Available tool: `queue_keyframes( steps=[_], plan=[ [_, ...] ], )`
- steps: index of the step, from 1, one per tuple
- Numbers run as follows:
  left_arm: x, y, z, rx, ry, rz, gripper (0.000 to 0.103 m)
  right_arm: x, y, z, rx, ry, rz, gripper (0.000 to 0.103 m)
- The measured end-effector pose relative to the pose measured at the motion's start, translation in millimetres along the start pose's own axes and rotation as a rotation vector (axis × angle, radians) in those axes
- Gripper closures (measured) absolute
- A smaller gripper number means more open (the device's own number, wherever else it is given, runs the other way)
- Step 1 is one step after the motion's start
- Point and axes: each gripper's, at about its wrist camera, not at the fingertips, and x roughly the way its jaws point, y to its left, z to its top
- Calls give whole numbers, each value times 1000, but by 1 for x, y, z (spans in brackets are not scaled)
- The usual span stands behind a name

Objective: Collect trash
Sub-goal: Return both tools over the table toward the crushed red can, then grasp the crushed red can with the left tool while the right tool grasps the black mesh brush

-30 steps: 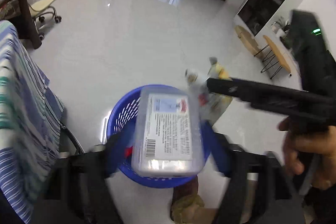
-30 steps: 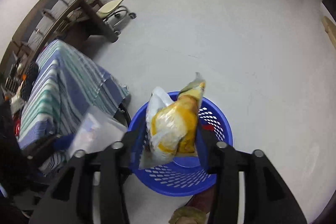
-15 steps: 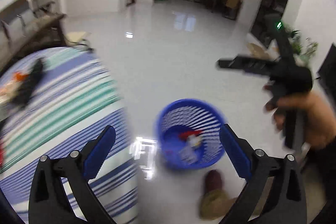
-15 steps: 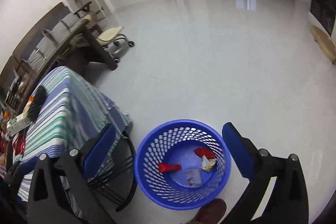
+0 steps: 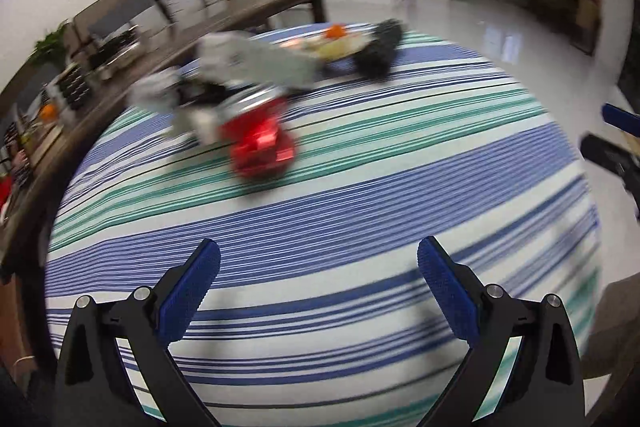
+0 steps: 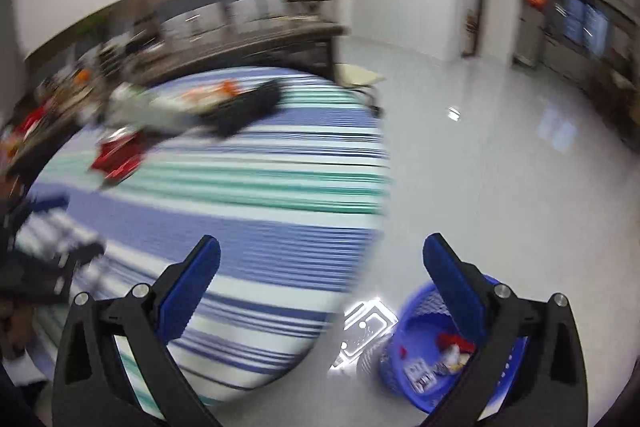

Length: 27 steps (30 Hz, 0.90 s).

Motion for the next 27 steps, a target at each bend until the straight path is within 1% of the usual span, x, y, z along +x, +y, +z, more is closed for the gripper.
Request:
queue_keyframes(
  steps=[3, 4, 6, 10, 13, 14, 16, 18, 20, 25, 26, 27],
  plan=[
    [10, 22, -5, -27, 27, 14, 5, 11, 33, -2, -69, 13, 21, 5],
    [13, 30, -9, -41, 44, 7, 5, 14, 37, -3, -72, 20, 28, 5],
    [19, 38, -7, -75, 53, -35, 5, 20, 43, -5, -68, 33, 51, 5],
    [28, 34, -2, -81, 71, -52, 5, 22, 56, -7, -83, 26, 77, 5],
    [35, 39, 2, -120, 92, -85, 4, 19, 62, -10, -102, 5, 92, 5],
    [38, 43, 6, -146, 97, -82, 4, 16, 63, -11, -107, 1, 94, 5],
    [49, 52, 15, -191, 99, -48, 4, 18, 65, -13, -115, 2, 96, 5],
    [59, 57, 25, -218, 92, -53, 5, 20, 65, -15, -126, 10, 86, 5],
    [70, 56, 39, -217, 94, -54, 5, 20, 64, -16, -135, 13, 82, 5],
    [86, 40, 62, -155, 89, -58, 5, 15, 59, -13, -145, -7, 81, 5],
    [86, 38, 63, -153, 84, -59, 11, 14, 59, -13, -144, -10, 81, 5],
    [86, 36, 65, -151, 73, -66, 18, 14, 58, -12, -143, -12, 82, 5]
  ],
)
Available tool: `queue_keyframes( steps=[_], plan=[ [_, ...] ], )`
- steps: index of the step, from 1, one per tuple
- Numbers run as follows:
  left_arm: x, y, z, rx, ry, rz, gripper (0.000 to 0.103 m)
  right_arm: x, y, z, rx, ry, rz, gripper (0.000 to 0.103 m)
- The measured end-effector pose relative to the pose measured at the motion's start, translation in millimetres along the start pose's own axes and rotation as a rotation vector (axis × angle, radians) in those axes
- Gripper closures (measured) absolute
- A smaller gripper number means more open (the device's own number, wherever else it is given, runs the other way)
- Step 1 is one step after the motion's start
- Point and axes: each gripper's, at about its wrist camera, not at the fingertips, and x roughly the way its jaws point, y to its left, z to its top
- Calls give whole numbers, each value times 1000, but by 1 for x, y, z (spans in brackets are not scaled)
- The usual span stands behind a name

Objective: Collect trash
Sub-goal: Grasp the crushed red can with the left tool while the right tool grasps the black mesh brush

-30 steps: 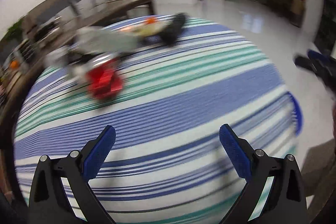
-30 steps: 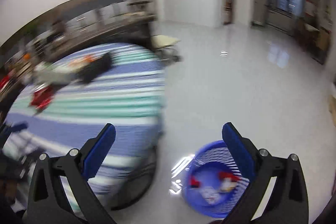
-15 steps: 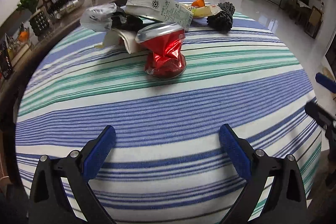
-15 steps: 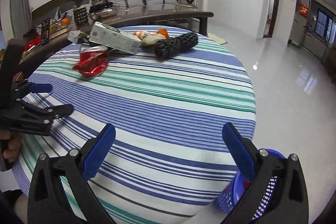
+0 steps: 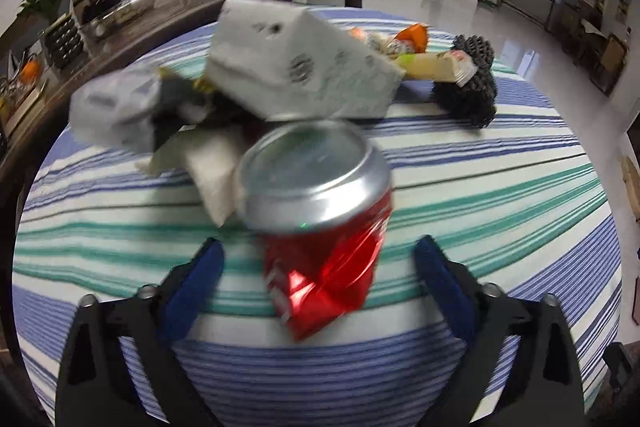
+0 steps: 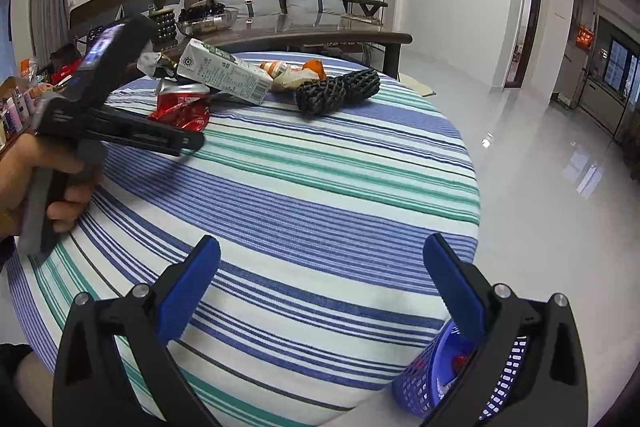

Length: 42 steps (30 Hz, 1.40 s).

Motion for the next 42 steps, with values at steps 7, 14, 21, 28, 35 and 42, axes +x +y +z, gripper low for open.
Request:
queue_keyframes(
  steps=[7, 14, 21, 28, 35, 42],
  plan=[
    [-12, -8, -8, 37, -32, -23, 49, -5, -4, 5, 11, -22, 2, 5],
    [-45, 25, -57, 86, -28, -74, 48, -3, -7, 1, 18, -4, -6, 5],
    [-44, 42, -64, 83, 14, -93, 5, 9, -8, -3, 51, 38, -13, 5],
    [-41, 37, -64, 78, 14, -73, 4, 26, -12, 44, 110, 54, -18, 5],
    [-41, 37, -64, 75, 14, -75, 4, 119, 10, 118, 126, 158, 25, 30],
    [-41, 39, -64, 72, 15, -79, 4, 166, 3, 136, 227, 206, -20, 60]
  ],
)
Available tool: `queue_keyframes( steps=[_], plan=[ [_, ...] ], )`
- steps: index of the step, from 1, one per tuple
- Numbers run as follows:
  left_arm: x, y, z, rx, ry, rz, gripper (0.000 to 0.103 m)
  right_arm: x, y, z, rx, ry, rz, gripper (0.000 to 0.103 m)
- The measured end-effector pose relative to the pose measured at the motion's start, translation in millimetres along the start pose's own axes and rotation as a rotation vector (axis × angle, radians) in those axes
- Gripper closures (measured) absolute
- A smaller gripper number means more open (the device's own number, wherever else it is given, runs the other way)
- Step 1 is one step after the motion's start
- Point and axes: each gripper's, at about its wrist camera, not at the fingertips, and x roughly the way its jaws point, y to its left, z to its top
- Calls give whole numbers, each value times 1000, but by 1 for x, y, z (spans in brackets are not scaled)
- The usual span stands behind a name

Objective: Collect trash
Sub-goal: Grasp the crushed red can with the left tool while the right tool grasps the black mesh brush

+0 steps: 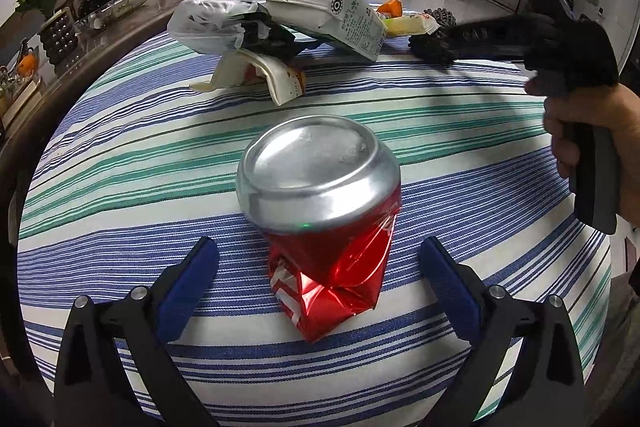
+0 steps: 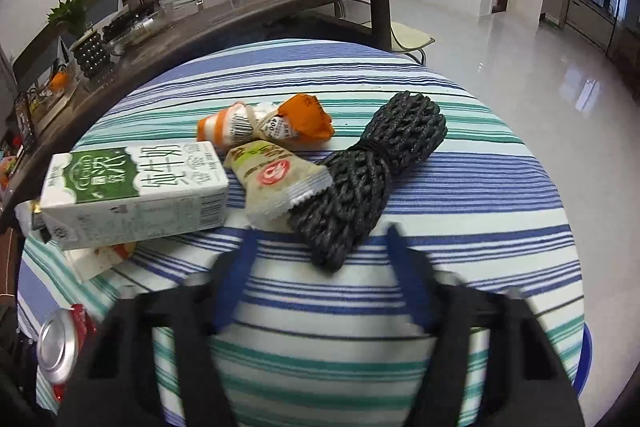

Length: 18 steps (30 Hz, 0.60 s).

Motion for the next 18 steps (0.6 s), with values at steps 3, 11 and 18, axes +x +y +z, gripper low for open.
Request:
queue_keyframes(
  steps=[3, 11, 18],
  plan=[
    [0, 0, 0, -1, 0, -1, 4, -10, -7, -9, -38, -19, -33, 80],
    [0, 0, 0, 0, 0, 0, 4, -81, -23, -66, -208, 49, 202, 80],
    [-1, 2, -1, 5, -1, -14, 4, -107, -32, -115, -316, 164, 209, 80]
  ],
)
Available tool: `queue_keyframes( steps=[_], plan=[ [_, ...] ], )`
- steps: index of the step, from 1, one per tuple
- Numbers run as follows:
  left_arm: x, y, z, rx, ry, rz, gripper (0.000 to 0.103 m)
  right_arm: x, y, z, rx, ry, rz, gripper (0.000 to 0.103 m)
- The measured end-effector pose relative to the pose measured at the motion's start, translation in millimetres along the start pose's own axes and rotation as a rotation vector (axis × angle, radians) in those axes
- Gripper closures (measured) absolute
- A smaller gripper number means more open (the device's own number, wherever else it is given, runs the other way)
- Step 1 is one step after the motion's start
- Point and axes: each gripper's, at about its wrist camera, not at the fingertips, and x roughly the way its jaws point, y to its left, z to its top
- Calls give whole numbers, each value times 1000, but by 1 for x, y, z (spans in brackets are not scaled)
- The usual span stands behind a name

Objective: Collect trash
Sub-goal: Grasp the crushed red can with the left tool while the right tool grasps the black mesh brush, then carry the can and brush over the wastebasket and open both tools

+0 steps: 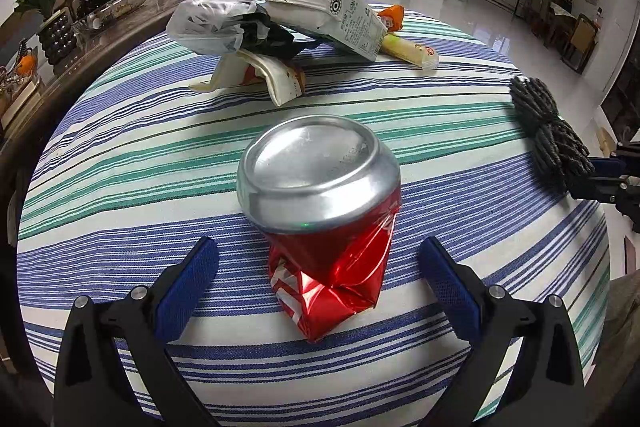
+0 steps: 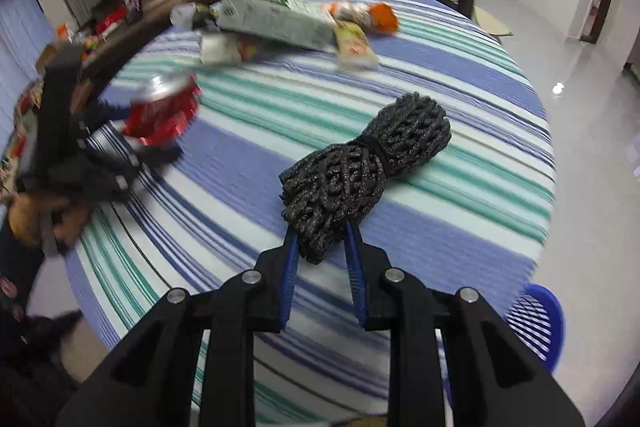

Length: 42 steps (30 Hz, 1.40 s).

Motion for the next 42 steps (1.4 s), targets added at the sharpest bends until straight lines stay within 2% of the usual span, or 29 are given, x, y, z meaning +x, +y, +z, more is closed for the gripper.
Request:
queue_keyframes(
  steps=[3, 4, 5, 7, 11, 14, 16, 19, 22, 23, 24, 25, 28, 35, 42],
  plan=[
    [-10, 14, -6, -22, -23, -78, 5, -9, -10, -12, 50, -20, -27, 76],
    [-15, 21, -11, -37, -31, -106, 5, -13, -13, -14, 70, -31, -32, 71],
    [-18, 25, -14, -43, -37, -114, 5, -18, -17, -18, 89, -44, -38, 57],
    [-30, 33, -18, -50, -69, -132, 5, -26, -22, -24, 123, -74, -51, 40],
    [-45, 30, -5, -49, -102, -177, 5, -32, -29, -22, 179, -102, -37, 39],
    [-43, 17, 15, 2, -95, -154, 5, -34, -27, -13, 196, -110, -48, 38],
    [-35, 7, 24, 45, -68, -110, 6, -34, -25, -6, 190, -104, -76, 38],
    [-21, 1, 34, 79, -21, -70, 20, -27, -29, 6, 201, -63, -126, 31],
    [-17, -2, 39, 94, -13, -44, 29, -15, -39, 16, 242, -22, -148, 31],
    [-17, -3, 39, 99, -15, -43, 38, -11, -41, 19, 249, -10, -148, 31],
    [-18, -3, 38, 101, -16, -47, 42, -6, -42, 21, 251, 8, -144, 31],
    [-18, -3, 38, 101, -17, -57, 42, 0, -42, 24, 248, 26, -143, 31],
    [-25, 0, 35, 101, -41, -55, 43, 9, -44, 27, 248, 61, -164, 70],
    [-50, 13, 28, -6, -114, -124, 43, -31, -21, 26, 222, -68, -104, 71],
    [-66, -8, 37, -12, -157, -168, 43, -43, -8, 26, 226, -120, -9, 71]
  ],
)
